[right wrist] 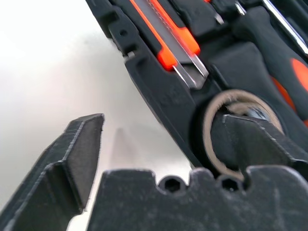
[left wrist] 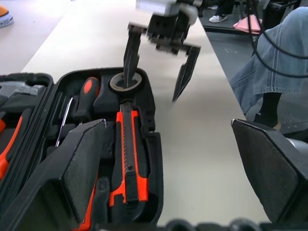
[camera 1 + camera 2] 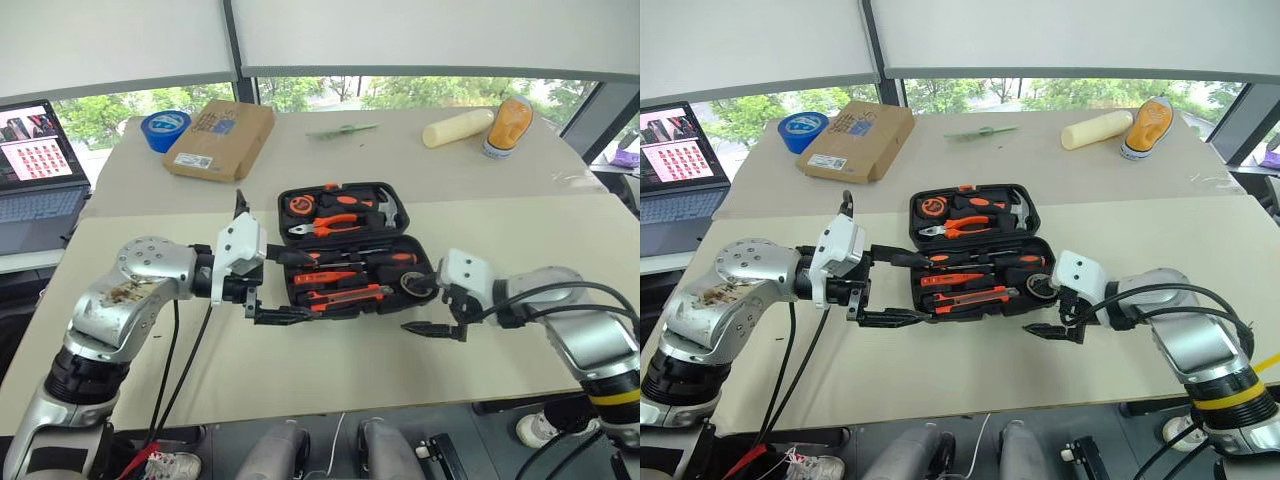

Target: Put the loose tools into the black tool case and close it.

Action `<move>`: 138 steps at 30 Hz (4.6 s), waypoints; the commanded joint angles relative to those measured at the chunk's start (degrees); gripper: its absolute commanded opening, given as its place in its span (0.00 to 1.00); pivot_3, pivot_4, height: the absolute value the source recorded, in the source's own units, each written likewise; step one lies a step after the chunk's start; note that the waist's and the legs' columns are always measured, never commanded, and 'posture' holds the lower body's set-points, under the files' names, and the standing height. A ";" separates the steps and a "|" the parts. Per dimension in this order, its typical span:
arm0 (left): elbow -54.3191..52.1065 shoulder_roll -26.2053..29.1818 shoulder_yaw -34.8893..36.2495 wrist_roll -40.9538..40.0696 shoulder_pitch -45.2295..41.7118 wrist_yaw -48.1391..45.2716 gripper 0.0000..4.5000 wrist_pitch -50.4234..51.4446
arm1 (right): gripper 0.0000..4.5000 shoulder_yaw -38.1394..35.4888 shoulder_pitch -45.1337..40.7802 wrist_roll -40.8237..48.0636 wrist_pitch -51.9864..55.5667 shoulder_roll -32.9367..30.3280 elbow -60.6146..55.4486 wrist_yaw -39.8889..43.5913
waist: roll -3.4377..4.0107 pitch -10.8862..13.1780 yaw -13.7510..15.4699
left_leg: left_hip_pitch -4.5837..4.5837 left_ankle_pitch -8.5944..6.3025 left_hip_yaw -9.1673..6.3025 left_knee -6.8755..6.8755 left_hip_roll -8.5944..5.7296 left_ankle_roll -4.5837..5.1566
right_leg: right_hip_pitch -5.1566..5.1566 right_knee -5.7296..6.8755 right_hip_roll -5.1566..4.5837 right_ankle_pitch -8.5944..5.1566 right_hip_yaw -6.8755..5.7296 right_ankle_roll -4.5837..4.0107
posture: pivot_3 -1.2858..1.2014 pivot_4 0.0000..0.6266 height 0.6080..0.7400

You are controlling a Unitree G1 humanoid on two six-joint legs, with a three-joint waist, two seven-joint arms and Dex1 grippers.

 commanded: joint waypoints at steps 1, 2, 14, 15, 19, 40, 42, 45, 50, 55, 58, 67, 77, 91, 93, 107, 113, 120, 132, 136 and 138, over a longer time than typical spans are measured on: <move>1.50 0.74 1.94 1.27 0.42 1.01 1.00 -2.11 | 1.00 -7.28 -0.24 3.23 1.52 -1.66 -0.03 -0.30 | 0.00 0.00 0.01 | 0.00 0.00 0.00 0.00 0.01 0.00 | 0.00 0.00 0.00 0.00 0.00 0.00 | 0.52 0.24 0.96; 1.76 0.86 2.20 1.33 0.55 0.96 1.00 -2.20 | 1.00 -7.80 -0.15 3.30 1.49 -1.64 0.46 -0.52 | 0.00 0.00 0.01 | 0.00 0.00 0.00 0.00 0.02 0.00 | 0.01 -0.01 0.00 0.00 0.00 0.00 | 0.52 0.24 0.96; 17.86 3.02 -0.66 17.14 2.23 7.35 0.57 -13.15 | 0.38 -7.52 -8.91 -1.42 -8.51 1.29 21.70 -2.45 | 0.00 0.00 -0.06 | 0.02 0.00 0.01 -0.02 0.01 0.00 | -0.01 0.00 -0.03 0.00 0.00 0.00 | 0.52 0.24 0.96; 19.53 2.34 -1.89 18.67 1.63 7.88 0.49 -13.62 | 0.31 -5.83 -10.36 -3.10 -10.86 2.31 24.35 -2.44 | 0.00 0.00 -0.05 | 0.02 0.00 0.01 -0.03 0.00 0.00 | -0.01 -0.01 -0.03 0.00 0.00 0.00 | 0.52 0.24 0.96; 22.29 -1.00 -5.35 21.38 -0.10 7.72 0.15 -15.40 | 0.00 -0.55 -14.97 -7.94 -17.49 6.17 31.41 -1.94 | 0.00 0.00 -0.05 | -0.01 0.01 0.01 -0.01 -0.01 0.01 | -0.02 0.02 -0.01 0.00 -0.01 0.00 | 0.52 0.24 0.96; 14.68 -4.86 -6.65 18.90 1.49 0.97 0.01 -13.70 | 0.00 2.61 -14.31 -9.99 -21.82 9.21 27.61 5.51 | 0.01 0.00 0.01 | -0.11 0.01 0.01 0.04 -0.05 0.04 | -0.10 0.03 0.04 0.01 -0.05 0.01 | 0.52 0.24 0.96; 15.49 -4.54 -6.62 20.08 1.71 1.44 0.01 -14.41 | 0.00 1.54 -14.85 -11.20 -22.24 9.38 28.68 2.47 | 0.01 0.00 -0.04 | -0.08 0.01 0.01 0.04 -0.05 0.03 | -0.07 0.03 0.04 0.01 -0.04 0.01 | 0.52 0.24 0.96; 17.07 -4.11 -6.29 21.18 1.56 2.08 0.01 -14.80 | 0.00 -0.86 -18.07 -12.52 -23.36 8.55 33.55 -2.60 | 0.01 0.00 -0.06 | -0.06 0.01 0.01 0.04 -0.06 0.02 | -0.07 0.04 0.06 0.01 -0.04 0.01 | 0.52 0.24 0.96; 17.05 -3.91 -6.09 21.01 0.79 1.80 0.01 -14.55 | 0.00 -1.24 -22.11 -15.54 -26.62 5.75 46.49 -6.35 | 0.01 0.01 -0.08 | -0.08 0.02 0.02 -0.01 -0.06 0.02 | -0.14 0.03 0.06 0.01 -0.03 0.00 | 0.52 0.24 0.96; 17.37 -4.70 -5.97 20.58 0.13 2.30 0.01 -14.13 | 0.00 0.43 -22.03 -16.59 -30.00 7.35 51.36 -5.99 | 0.01 0.01 -0.44 | -0.08 0.02 0.02 -0.04 -0.04 0.03 | -0.12 0.01 0.00 0.00 -0.01 0.00 | 0.52 0.24 0.96; 17.25 -5.03 -6.16 20.33 -0.04 2.03 0.01 -14.25 | 0.00 0.94 -21.21 -16.31 -29.90 9.22 49.37 -5.07 | 0.02 0.01 -0.87 | -0.09 0.04 0.03 -0.04 -0.02 0.02 | -0.14 0.04 -0.04 0.00 0.02 0.00 | 0.52 0.24 0.96; 13.69 -3.37 -5.57 16.79 2.21 -3.03 0.01 -13.42 | 0.00 0.51 -11.75 -11.08 -24.76 7.40 30.21 4.31 | 0.03 0.02 -0.82 | -0.16 0.02 0.02 -0.02 -0.04 0.05 | -0.21 0.04 0.08 0.01 -0.02 0.01 | 0.52 0.24 0.96; 10.62 0.73 -6.69 17.85 8.95 -6.99 0.01 -15.98 | 0.00 -2.91 1.22 -7.60 -17.10 3.91 10.38 3.95 | 0.05 0.02 -0.66 | -0.15 0.01 0.02 -0.07 -0.01 0.05 | -0.25 0.04 0.01 0.00 0.00 0.00 | 0.52 0.24 0.96; 10.29 6.86 -1.52 14.87 12.34 -8.59 0.01 -13.50 | 0.00 -6.95 9.89 -8.75 -14.70 0.96 6.81 -1.40 | 0.05 0.02 -0.20 | -0.03 -0.07 0.03 -0.03 0.00 -0.03 | -0.08 0.03 0.00 0.00 0.00 0.00 | 0.52 0.24 0.96; 13.08 9.66 -0.66 14.41 10.61 -11.13 0.01 -13.35 | 0.00 -6.64 8.01 -9.37 -15.25 0.64 9.50 -2.09 | 0.06 0.03 -0.20 | -0.02 -0.07 0.03 -0.03 0.00 -0.03 | -0.09 0.02 0.03 0.00 -0.02 0.00 | 0.52 0.24 0.96; 34.27 -5.37 -7.09 24.58 -6.75 -1.56 0.01 -21.34 | 0.00 -1.12 -9.87 -13.35 -19.92 8.07 28.34 -5.29 | 0.05 0.01 -0.59 | -0.28 0.02 0.05 0.04 -0.08 0.10 | -0.33 0.08 0.02 0.02 -0.09 0.02 | 0.52 0.24 0.96; 27.67 -6.26 -6.07 21.06 -3.23 -3.60 0.01 -18.04 | 0.00 -1.21 -10.57 -8.95 -16.59 10.90 23.95 -1.83 | 0.05 0.02 -0.43 | -0.56 0.05 0.08 0.10 -0.10 0.08 | -0.65 0.16 0.02 0.02 -0.06 0.03 | 0.52 0.24 0.96; 18.41 -4.97 -4.14 16.37 2.15 -5.55 0.01 -12.67 | 0.00 -2.33 -2.89 -5.18 -12.75 8.55 11.68 2.23 | 0.06 0.02 -0.64 | -0.68 0.05 0.09 0.03 -0.05 0.06 | -0.92 0.27 0.01 0.01 -0.02 0.02 | 0.52 0.24 0.96; 10.31 2.06 -3.23 18.10 14.63 -5.30 0.01 -14.63 | 0.00 -7.96 11.90 -4.52 -10.90 3.27 0.97 -0.27 | 0.07 0.02 -0.33 | -0.52 0.04 0.12 0.03 -0.03 0.06 | -0.75 0.24 -0.05 0.01 0.03 0.01 | 0.52 0.24 0.96; 13.04 4.41 -1.96 18.46 15.59 -4.92 0.01 -16.64 | 0.00 -9.53 13.57 -4.79 -11.51 1.98 2.48 -0.98 | 0.07 0.02 0.09 | -0.31 -0.01 0.11 0.03 -0.04 -0.01 | -0.55 0.15 -0.05 0.01 0.00 0.01 | 0.52 0.24 0.96; 15.14 5.83 -1.50 18.88 15.13 -5.44 0.01 -18.05 | 0.00 -10.05 13.66 -5.67 -12.84 1.04 4.66 -1.21 | 0.07 0.02 0.05 | -0.24 -0.06 0.12 0.03 -0.04 -0.06 | -0.39 0.14 -0.04 0.01 0.00 0.01 | 0.52 0.24 0.96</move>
